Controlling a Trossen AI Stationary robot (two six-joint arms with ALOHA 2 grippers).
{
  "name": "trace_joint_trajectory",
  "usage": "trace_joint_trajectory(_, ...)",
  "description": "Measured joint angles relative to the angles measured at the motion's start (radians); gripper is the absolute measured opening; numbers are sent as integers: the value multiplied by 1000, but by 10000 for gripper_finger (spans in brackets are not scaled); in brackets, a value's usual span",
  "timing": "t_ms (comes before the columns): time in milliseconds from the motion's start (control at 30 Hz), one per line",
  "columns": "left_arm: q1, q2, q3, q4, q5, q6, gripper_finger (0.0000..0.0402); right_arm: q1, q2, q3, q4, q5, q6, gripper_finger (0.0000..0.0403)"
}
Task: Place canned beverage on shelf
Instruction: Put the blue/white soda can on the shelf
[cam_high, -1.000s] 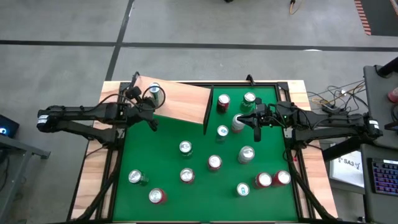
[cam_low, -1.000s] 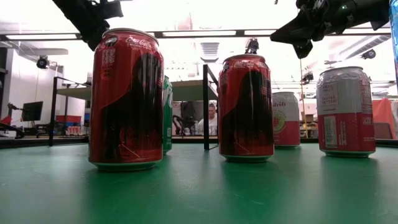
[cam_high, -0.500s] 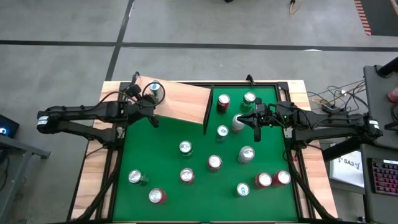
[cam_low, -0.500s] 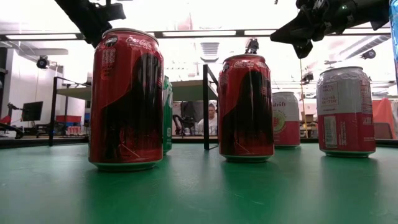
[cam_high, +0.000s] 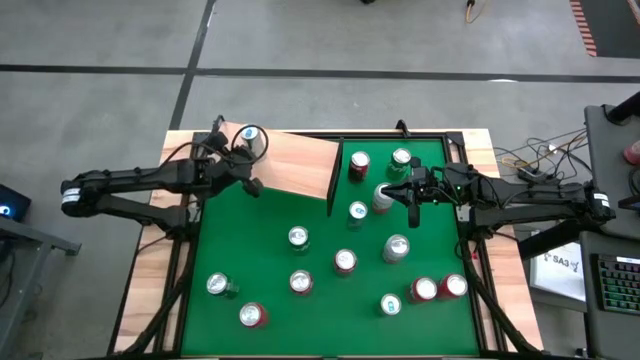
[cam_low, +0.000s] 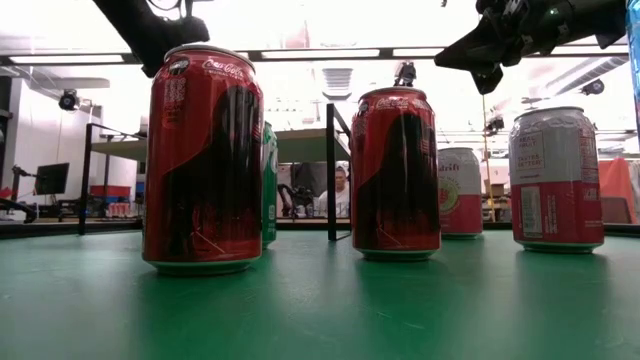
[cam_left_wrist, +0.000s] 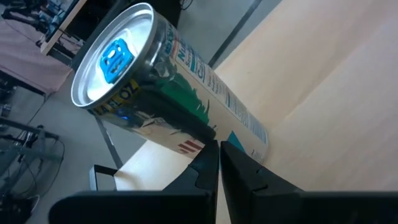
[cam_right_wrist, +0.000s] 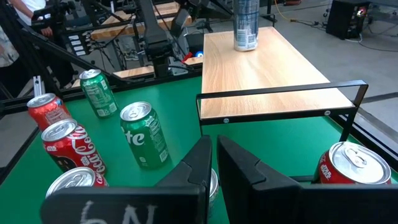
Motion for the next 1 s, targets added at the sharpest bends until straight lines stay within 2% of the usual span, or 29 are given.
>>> trace_joint_trajectory(400, 36, 8, 0, 57, 2, 7, 0, 0, 0, 0, 0, 0, 0, 18)
trace_joint_trajectory(600, 58, 8, 0, 105, 61, 9, 0, 0, 0, 0, 0, 0, 0, 18)
trace_joint_trajectory(1000, 80, 34, 0, 156, 63, 7, 0, 0, 0, 0, -1, 0, -3, 18)
